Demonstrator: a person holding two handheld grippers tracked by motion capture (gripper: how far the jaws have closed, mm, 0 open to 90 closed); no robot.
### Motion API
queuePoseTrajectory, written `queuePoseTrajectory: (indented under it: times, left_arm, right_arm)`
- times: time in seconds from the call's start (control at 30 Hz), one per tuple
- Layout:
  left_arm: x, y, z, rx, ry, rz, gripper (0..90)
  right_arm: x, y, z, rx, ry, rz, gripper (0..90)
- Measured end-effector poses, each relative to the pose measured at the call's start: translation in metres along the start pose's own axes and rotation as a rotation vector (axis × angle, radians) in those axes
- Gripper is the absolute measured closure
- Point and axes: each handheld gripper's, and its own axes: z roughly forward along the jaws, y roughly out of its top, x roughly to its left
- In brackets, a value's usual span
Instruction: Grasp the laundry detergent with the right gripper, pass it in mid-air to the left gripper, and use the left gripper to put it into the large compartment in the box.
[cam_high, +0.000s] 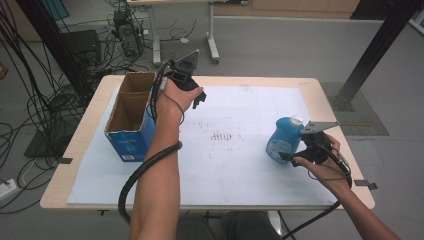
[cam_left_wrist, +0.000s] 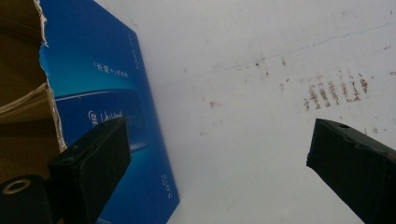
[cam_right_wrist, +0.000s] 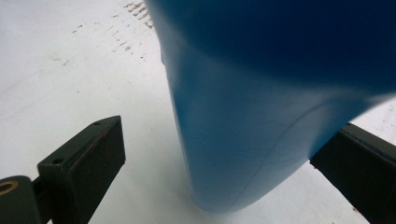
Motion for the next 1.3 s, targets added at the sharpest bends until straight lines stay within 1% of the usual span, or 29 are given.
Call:
queuePoseTrajectory:
  times: [0.03,0.47,0.53,0.8,0.83,0.93,1.07,1.3]
  left_arm:
    - [-0.0001,-0.0001,0.0002,-0.003,-0.001,-0.004,6.4]
    - [0.0013,-0.0009,-0.0003,-0.001,0.002,0.001,6.4]
    - [0.0010,-0.0008,-0.0007,-0.004,0.002,-0.003,6.4]
    - [0.0005,-0.0005,-0.0010,-0.004,0.003,-0.003,6.4]
    - [0.0004,-0.0004,-0.0011,0.000,0.003,0.003,6.3]
    - [-0.0002,-0.0003,-0.0011,-0.005,0.002,-0.003,6.4]
    - [-0.0001,0.0000,-0.0018,-0.001,0.002,0.003,6.3]
    - [0.0000,0.0000,-0.0019,-0.003,0.002,-0.001,6.3]
  right_arm:
    - [0.0001,0.0001,0.0000,0.000,0.000,0.001,3.2]
    - [0.0013,0.0006,-0.0004,-0.004,0.000,-0.004,3.2]
    - [0.0013,0.0006,-0.0004,-0.005,0.001,-0.006,3.2]
    - [0.0014,0.0005,-0.0007,-0.009,0.003,-0.004,3.2]
    - [0.0013,0.0005,-0.0008,-0.010,0.004,-0.005,3.2]
    - [0.0013,0.0004,-0.0012,-0.012,0.004,-0.003,3.2]
    - [0.0009,0.0002,-0.0016,-0.015,0.005,-0.002,3.2]
    - [0.0010,0.0004,-0.0018,-0.017,0.007,-0.001,3.2]
